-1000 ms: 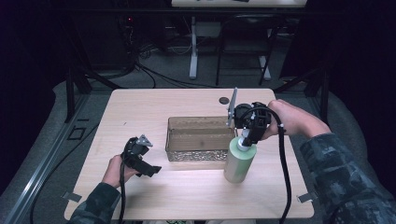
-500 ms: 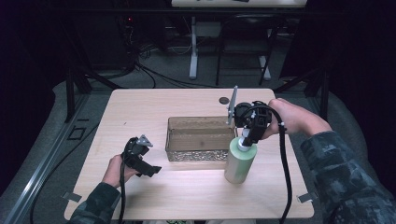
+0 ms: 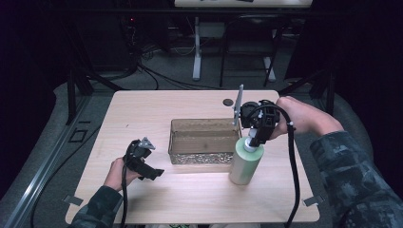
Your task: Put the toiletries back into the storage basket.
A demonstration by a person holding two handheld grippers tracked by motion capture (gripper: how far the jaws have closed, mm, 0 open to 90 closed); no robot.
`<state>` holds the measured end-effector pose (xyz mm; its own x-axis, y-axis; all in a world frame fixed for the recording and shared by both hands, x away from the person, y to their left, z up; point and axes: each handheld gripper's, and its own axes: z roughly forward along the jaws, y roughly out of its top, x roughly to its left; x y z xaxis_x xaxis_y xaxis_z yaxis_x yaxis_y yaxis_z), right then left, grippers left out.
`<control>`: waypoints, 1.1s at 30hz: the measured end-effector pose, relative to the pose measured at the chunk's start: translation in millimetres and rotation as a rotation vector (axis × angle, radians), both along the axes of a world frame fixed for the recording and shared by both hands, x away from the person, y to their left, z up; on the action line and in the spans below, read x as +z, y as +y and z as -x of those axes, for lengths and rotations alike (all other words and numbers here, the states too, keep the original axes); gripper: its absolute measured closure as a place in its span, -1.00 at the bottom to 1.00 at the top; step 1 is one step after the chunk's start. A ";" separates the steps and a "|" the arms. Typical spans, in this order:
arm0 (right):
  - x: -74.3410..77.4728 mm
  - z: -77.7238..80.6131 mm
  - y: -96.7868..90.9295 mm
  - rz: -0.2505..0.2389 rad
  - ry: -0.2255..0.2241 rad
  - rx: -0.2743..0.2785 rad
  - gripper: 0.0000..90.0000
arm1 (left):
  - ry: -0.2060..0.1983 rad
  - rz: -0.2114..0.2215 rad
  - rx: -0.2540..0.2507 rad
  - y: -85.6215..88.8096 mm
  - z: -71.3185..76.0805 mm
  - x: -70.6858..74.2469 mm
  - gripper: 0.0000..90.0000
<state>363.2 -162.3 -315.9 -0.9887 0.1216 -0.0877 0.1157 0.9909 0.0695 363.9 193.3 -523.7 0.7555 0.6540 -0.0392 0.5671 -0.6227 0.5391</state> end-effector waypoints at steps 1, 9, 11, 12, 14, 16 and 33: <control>0.0 0.0 0.0 0.000 0.000 0.000 0.39 | 0.000 0.000 0.000 0.0 0.0 0.0 -1.00; 8.9 1.0 0.8 0.005 -0.006 0.010 0.38 | 0.002 -0.006 -0.001 -0.1 -0.4 -0.6 -1.00; 11.3 1.1 1.3 0.007 -0.010 0.018 0.38 | -0.002 -0.003 0.002 0.2 -0.4 -0.9 -1.00; 11.3 1.1 1.3 0.007 -0.010 0.018 0.38 | -0.002 -0.003 0.002 0.2 -0.4 -0.9 -1.00; 15.1 1.9 2.3 0.006 -0.014 0.017 0.38 | 0.000 -0.003 0.002 0.4 -0.8 -1.1 -1.00; 17.9 2.9 3.5 0.008 -0.016 0.019 0.38 | -0.002 -0.006 0.004 0.0 -0.9 -1.4 -1.00; 41.0 8.3 5.0 0.009 -0.043 0.036 0.39 | -0.002 -0.008 0.003 -1.8 -0.6 -1.4 -1.00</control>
